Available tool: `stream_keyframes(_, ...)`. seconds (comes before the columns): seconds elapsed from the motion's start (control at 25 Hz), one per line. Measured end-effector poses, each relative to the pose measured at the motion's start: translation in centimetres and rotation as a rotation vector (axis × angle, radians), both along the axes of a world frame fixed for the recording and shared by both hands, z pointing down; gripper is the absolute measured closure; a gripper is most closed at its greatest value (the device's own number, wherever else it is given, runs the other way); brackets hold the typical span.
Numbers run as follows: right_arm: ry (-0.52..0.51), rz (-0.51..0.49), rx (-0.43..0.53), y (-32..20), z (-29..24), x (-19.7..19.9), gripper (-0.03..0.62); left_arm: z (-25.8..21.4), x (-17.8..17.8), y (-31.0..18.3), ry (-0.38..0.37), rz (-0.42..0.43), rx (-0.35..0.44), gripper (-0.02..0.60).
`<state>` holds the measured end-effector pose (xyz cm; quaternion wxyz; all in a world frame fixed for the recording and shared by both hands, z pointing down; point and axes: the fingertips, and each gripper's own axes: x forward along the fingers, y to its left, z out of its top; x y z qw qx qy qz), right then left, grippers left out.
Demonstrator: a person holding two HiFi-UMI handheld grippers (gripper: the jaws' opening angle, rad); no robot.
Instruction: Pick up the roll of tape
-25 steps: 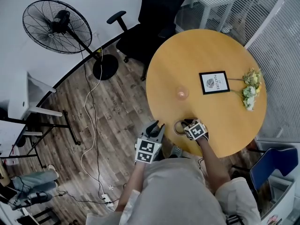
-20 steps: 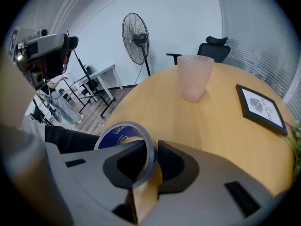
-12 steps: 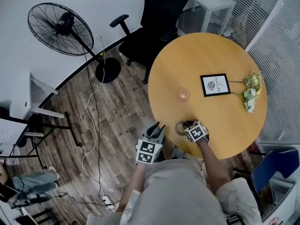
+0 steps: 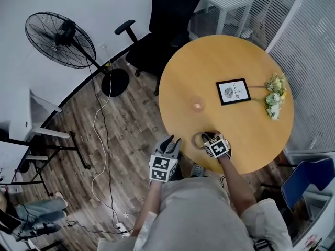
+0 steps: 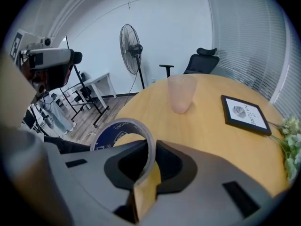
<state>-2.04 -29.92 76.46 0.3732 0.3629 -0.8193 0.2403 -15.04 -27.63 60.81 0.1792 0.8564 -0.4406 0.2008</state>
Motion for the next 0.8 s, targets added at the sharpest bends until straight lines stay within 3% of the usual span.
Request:
stream_keyframes(0.32, -0.073, 0.077, 0.079, 0.0, -3.3, 1.4, 0.545, 0.5, -0.4, -0.5, 0.011, -0.043, -0.003, 0.476)
stream_keyframes(0.8, -0.132, 0.155, 0.232, 1.5, -10.0, 3.3, 0.543, 0.4, 2.8, 0.3, 0.024, 0.006, -0.003, 0.476)
